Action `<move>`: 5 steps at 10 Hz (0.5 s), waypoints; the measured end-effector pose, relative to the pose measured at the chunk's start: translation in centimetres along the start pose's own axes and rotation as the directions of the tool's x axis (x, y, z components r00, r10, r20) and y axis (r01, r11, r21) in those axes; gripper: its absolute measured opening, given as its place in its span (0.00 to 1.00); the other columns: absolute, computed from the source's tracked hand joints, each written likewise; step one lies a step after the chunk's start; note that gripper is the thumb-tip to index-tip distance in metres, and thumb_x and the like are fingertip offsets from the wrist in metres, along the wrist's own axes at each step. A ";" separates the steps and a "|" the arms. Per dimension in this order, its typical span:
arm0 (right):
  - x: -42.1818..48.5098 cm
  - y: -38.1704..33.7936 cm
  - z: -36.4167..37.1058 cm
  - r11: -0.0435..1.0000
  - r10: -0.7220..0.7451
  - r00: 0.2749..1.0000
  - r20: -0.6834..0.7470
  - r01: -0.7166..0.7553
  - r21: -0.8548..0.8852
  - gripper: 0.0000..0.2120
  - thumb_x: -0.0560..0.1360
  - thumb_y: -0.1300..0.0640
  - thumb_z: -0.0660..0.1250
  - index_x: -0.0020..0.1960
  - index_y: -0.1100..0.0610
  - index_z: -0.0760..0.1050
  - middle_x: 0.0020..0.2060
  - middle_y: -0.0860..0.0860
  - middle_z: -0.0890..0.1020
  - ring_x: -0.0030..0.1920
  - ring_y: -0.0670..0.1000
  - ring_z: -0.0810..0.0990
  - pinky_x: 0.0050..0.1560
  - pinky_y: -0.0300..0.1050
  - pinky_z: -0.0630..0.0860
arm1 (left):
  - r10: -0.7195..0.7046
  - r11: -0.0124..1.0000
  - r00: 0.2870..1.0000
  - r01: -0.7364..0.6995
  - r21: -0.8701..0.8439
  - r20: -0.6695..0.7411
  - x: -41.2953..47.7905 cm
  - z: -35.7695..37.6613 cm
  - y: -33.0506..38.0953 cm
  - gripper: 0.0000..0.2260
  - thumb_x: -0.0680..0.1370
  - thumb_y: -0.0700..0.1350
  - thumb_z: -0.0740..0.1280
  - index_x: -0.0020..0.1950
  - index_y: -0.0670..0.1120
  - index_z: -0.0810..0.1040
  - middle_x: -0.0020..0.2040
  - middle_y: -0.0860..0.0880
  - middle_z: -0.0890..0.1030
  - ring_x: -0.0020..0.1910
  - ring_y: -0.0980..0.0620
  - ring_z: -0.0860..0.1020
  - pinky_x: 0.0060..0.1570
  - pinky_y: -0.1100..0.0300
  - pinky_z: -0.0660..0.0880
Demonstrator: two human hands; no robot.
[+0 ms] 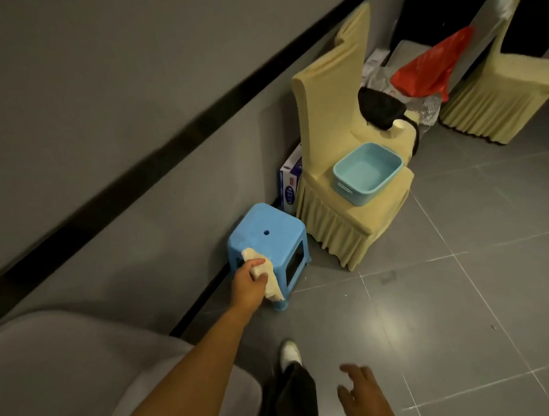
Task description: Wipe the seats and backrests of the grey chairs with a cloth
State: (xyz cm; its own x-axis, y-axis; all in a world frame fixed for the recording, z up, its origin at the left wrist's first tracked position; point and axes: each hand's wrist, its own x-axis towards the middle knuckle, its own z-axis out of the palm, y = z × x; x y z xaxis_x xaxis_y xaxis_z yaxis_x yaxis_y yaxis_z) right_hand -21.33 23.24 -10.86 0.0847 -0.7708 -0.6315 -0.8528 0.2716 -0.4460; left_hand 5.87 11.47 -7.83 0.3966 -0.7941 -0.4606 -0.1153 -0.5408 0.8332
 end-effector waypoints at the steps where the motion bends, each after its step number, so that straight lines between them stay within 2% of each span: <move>1: 7.7 -3.3 -3.5 0.999 -0.028 0.999 -0.024 0.028 0.025 0.18 0.80 0.54 0.64 0.69 0.49 0.68 0.62 0.50 0.69 0.51 0.48 0.78 0.54 0.36 0.71 | -0.051 0.998 0.998 0.052 -0.020 0.026 7.1 3.0 0.3 0.14 0.80 0.36 0.66 0.57 0.55 0.80 0.61 0.43 0.78 0.57 0.43 0.79 0.52 0.52 0.81; 2: 13.8 -4.9 -5.1 0.997 -0.022 0.999 -0.029 0.024 0.069 0.18 0.81 0.56 0.63 0.70 0.50 0.68 0.63 0.50 0.69 0.51 0.47 0.77 0.55 0.36 0.71 | -0.042 0.999 0.999 0.042 -0.017 0.012 12.6 4.7 1.3 0.14 0.80 0.36 0.66 0.57 0.54 0.80 0.57 0.44 0.79 0.51 0.45 0.79 0.46 0.55 0.81; 3: 18.0 -6.4 -6.1 0.997 -0.020 1.000 -0.019 0.021 0.081 0.17 0.80 0.57 0.64 0.69 0.51 0.69 0.63 0.51 0.70 0.49 0.46 0.76 0.56 0.39 0.74 | -0.104 0.993 0.994 0.104 0.050 0.011 18.1 5.5 1.4 0.17 0.80 0.36 0.65 0.64 0.54 0.78 0.61 0.42 0.78 0.58 0.39 0.79 0.56 0.44 0.79; 4: 21.0 -7.5 -6.4 0.997 -0.021 0.999 0.043 0.018 0.080 0.18 0.80 0.54 0.64 0.69 0.49 0.68 0.64 0.51 0.70 0.53 0.50 0.80 0.60 0.47 0.77 | -0.202 0.957 0.979 0.190 0.217 0.033 22.2 5.6 -0.5 0.24 0.80 0.39 0.67 0.76 0.47 0.69 0.74 0.40 0.70 0.71 0.40 0.71 0.67 0.48 0.72; 5: 23.7 -8.1 -6.6 0.997 -0.048 0.995 0.085 0.043 0.057 0.19 0.81 0.51 0.62 0.71 0.49 0.67 0.66 0.50 0.68 0.59 0.52 0.78 0.63 0.48 0.75 | -0.242 0.915 0.969 0.212 0.344 0.048 21.7 5.7 -1.7 0.22 0.80 0.41 0.68 0.74 0.43 0.71 0.71 0.41 0.72 0.66 0.43 0.75 0.55 0.61 0.71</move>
